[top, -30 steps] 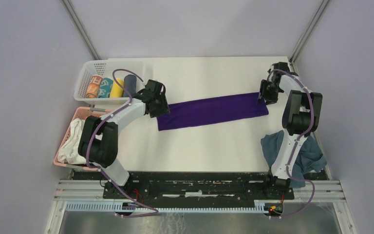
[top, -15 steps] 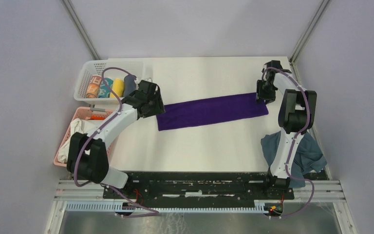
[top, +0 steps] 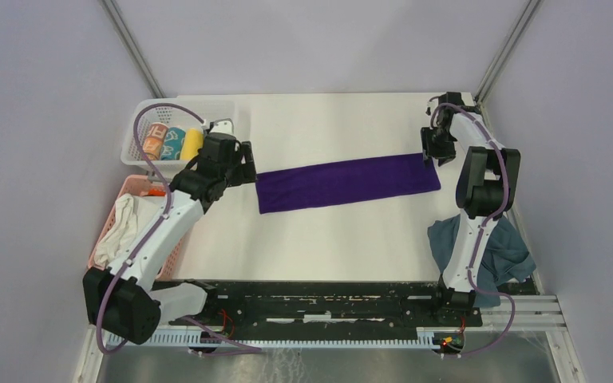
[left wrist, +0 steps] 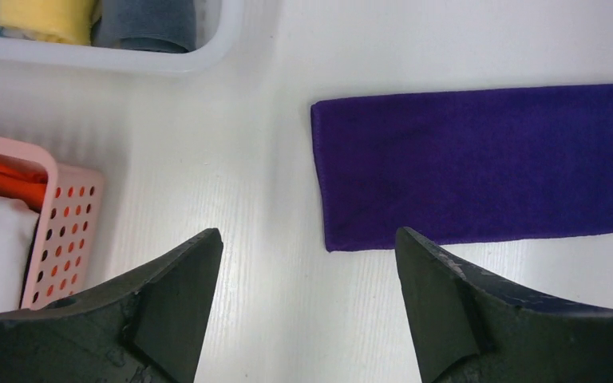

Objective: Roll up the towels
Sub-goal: Fold the towel at the center of the board.

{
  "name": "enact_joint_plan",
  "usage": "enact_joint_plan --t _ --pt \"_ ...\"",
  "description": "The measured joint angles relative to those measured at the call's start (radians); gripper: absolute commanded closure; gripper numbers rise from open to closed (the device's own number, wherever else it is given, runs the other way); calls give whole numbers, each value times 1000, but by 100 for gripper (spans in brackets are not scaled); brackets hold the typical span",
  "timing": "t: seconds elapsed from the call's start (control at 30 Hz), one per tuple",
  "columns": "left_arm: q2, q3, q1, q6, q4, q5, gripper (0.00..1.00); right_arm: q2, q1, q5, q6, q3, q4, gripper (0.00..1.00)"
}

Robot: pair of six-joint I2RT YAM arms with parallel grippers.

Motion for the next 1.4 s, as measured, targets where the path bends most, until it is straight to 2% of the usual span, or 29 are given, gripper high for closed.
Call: enact_joint_plan --t 0.2,0.6,0.7,0.8,0.93,1.0,1.07,1.17,1.4 --pt "-101 -71 0 36 45 -37 9 18 0 -2 -37 8 -28 47" --pt "-108 -98 2 62 70 -38 8 60 0 -19 -51 13 -47 50" --pt "-109 -102 2 63 74 -38 7 60 -4 -36 -48 13 -48 59" --pt "-109 -105 2 63 76 -38 7 60 -5 -54 -42 13 -51 77" --pt "-111 -108 2 63 77 -36 7 61 2 -64 -38 13 -56 94" --pt "-114 -110 2 63 77 -31 7 61 3 -59 -35 14 -58 99" --pt "-114 -110 2 63 77 -21 7 61 4 -48 -32 15 -59 99" --pt "-115 -110 2 62 78 7 7 61 10 28 -32 23 -72 100" --pt "-114 -110 -1 58 88 82 6 74 2 374 -27 79 -114 100"
